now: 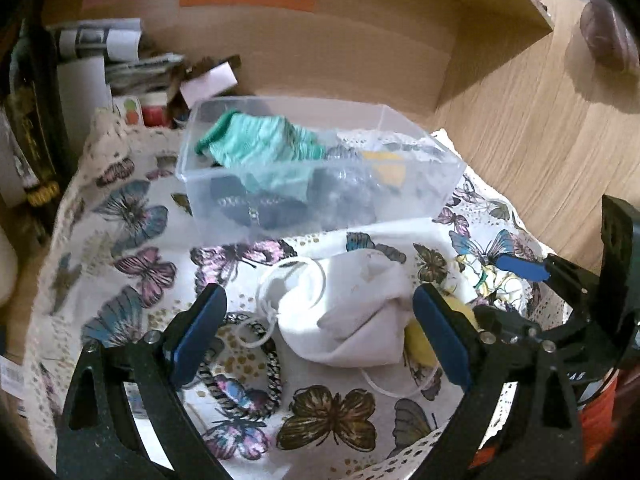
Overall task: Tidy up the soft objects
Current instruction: 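Grasp the white cloth with left gripper while right grasps floral scrunchie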
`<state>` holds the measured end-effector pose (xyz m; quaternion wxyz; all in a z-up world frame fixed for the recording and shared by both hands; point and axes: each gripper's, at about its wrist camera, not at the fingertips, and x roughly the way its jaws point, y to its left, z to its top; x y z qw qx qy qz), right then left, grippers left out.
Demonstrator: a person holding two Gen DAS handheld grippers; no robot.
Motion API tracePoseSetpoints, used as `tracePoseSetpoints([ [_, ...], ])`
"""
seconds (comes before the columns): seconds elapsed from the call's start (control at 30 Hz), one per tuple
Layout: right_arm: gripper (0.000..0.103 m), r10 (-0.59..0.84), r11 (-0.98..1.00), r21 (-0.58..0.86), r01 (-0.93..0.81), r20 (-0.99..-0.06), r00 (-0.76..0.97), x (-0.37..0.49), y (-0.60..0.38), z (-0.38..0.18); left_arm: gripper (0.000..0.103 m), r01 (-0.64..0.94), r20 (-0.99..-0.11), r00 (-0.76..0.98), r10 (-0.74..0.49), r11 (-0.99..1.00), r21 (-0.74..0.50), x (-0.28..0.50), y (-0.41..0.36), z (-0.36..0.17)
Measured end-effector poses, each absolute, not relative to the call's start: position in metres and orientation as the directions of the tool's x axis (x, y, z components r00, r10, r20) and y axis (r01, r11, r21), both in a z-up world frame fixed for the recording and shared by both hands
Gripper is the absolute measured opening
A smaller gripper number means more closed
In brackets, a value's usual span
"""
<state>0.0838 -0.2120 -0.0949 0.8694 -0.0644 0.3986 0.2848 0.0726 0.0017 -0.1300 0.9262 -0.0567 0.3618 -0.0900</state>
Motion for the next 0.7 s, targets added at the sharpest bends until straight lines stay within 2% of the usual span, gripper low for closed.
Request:
tracePoseSetpoints([
  [0.07, 0.083, 0.44, 0.823, 0.112, -0.557, -0.746, 0.501, 0.085, -0.211, -0.1, 0.094, 0.128, -0.663, 0.719, -0.21, 0.977, -0.171, 0.075, 0.001, -0.133],
  [0.13, 0.083, 0.427, 0.823, 0.097, -0.56, -0.756, 0.496, 0.086, -0.21, -0.104, 0.086, 0.134, -0.67, 0.709, -0.22, 0.975, -0.177, 0.078, -0.001, -0.137],
  [0.2, 0.069, 0.406, 0.83, 0.073, -0.553, -0.759, 0.51, 0.086, -0.209, -0.104, 0.073, 0.154, -0.683, 0.687, -0.248, 0.968, -0.196, 0.083, -0.003, -0.141],
  [0.23, 0.064, 0.402, 0.832, 0.069, -0.55, -0.759, 0.513, 0.087, -0.209, -0.104, 0.072, 0.158, -0.686, 0.681, -0.255, 0.967, -0.202, 0.084, -0.004, -0.142],
  [0.3, 0.046, 0.412, 0.834, 0.089, -0.544, -0.757, 0.508, 0.09, -0.213, -0.102, 0.069, 0.157, -0.684, 0.686, -0.25, 0.968, -0.196, 0.084, -0.005, -0.143],
  [0.4, 0.027, 0.407, 0.845, 0.096, -0.525, -0.754, 0.516, 0.094, -0.218, -0.102, 0.06, 0.173, -0.684, 0.681, -0.262, 0.965, -0.197, 0.085, -0.006, -0.143],
  [0.5, 0.022, 0.419, 0.851, 0.118, -0.511, -0.74, 0.526, 0.096, -0.222, -0.099, 0.05, 0.169, -0.683, 0.681, -0.265, 0.964, -0.205, 0.087, -0.004, -0.144],
  [0.63, 0.021, 0.433, 0.853, 0.121, -0.508, -0.707, 0.56, 0.093, -0.224, -0.087, 0.035, 0.163, -0.678, 0.682, -0.275, 0.961, -0.225, 0.089, 0.0, -0.141],
  [0.7, 0.021, 0.438, 0.853, 0.113, -0.509, -0.685, 0.582, 0.092, -0.224, -0.078, 0.02, 0.17, -0.672, 0.688, -0.272, 0.962, -0.215, 0.088, 0.0, -0.135],
])
